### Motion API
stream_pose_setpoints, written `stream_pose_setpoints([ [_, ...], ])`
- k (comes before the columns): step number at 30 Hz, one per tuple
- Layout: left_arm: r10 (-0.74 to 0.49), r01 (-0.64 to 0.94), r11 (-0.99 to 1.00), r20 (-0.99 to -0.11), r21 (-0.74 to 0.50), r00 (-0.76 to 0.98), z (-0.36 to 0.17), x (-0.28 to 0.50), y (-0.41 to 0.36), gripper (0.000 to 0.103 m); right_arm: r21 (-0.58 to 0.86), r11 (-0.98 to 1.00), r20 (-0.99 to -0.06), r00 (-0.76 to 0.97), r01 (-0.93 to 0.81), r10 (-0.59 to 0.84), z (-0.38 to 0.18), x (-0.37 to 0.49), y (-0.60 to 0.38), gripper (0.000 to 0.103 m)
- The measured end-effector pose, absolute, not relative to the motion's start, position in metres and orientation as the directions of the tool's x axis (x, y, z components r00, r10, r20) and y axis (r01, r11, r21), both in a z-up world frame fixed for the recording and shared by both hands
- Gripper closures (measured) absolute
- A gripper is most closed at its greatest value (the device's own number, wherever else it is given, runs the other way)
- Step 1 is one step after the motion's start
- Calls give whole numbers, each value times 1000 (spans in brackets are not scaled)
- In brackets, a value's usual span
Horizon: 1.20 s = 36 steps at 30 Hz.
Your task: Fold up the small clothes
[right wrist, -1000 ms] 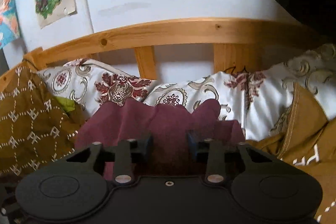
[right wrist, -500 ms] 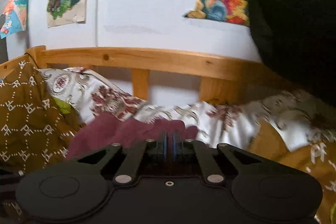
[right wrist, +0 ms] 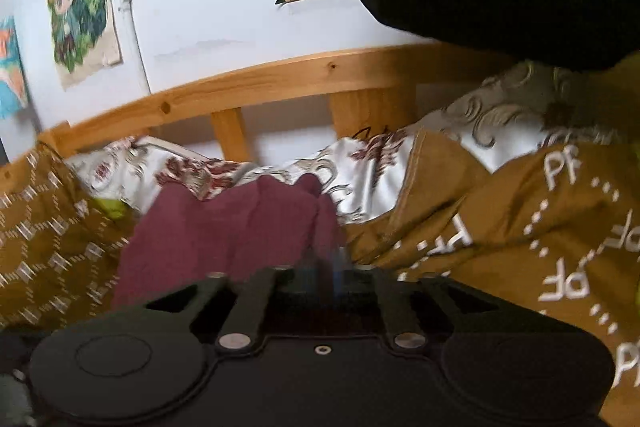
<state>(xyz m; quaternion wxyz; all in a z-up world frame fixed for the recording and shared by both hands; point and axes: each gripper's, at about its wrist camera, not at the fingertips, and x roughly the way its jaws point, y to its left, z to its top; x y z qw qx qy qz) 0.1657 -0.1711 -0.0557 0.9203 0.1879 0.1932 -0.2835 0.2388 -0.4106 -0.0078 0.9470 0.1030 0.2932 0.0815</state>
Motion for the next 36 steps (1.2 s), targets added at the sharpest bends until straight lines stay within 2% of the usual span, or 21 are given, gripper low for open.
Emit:
stream_pose_setpoints([
  [3, -447, 594, 768, -463, 239, 765, -56, 165, -172, 76, 297, 949, -529, 809, -106, 256, -7, 239, -409, 64],
  [6, -449, 595, 771, -468, 228, 761, -55, 167, -171, 76, 323, 942, -566, 778, -94, 272, -14, 246, -403, 64],
  [7, -450, 595, 771, -469, 226, 760, -54, 167, -172, 76, 331, 939, -578, 766, -95, 281, -17, 247, -401, 68],
  [8, -451, 596, 772, -469, 223, 759, -54, 167, -172, 76, 324, 940, -583, 761, -102, 284, -18, 247, -397, 87],
  [9, -450, 594, 773, -467, 223, 761, -53, 167, -172, 76, 303, 946, -583, 763, -115, 279, -18, 246, -393, 98],
  [15, -480, 617, 754, -451, 227, 753, -50, 160, -175, 76, 161, 976, -543, 813, -144, 210, -2, 238, -383, 101],
  [21, -470, 620, 752, -477, 223, 743, -51, 162, -179, 74, 113, 988, -585, 797, -102, 149, -19, 243, -387, 101],
  [29, -520, 634, 771, -507, 69, 687, -39, 175, -170, 56, 90, 992, -592, 796, -88, 124, -22, 245, -385, 101],
  [32, -508, 611, 789, -493, 61, 706, -30, 174, -165, 41, 77, 993, -590, 799, -86, 115, -22, 244, -383, 101],
  [34, -506, 602, 795, -469, 73, 724, -23, 172, -163, 26, 67, 994, -583, 805, -87, 110, -20, 242, -381, 102],
  [36, -507, 590, 803, -428, 81, 748, -15, 167, -160, 16, 58, 994, -575, 811, -88, 106, -18, 238, -380, 102],
])
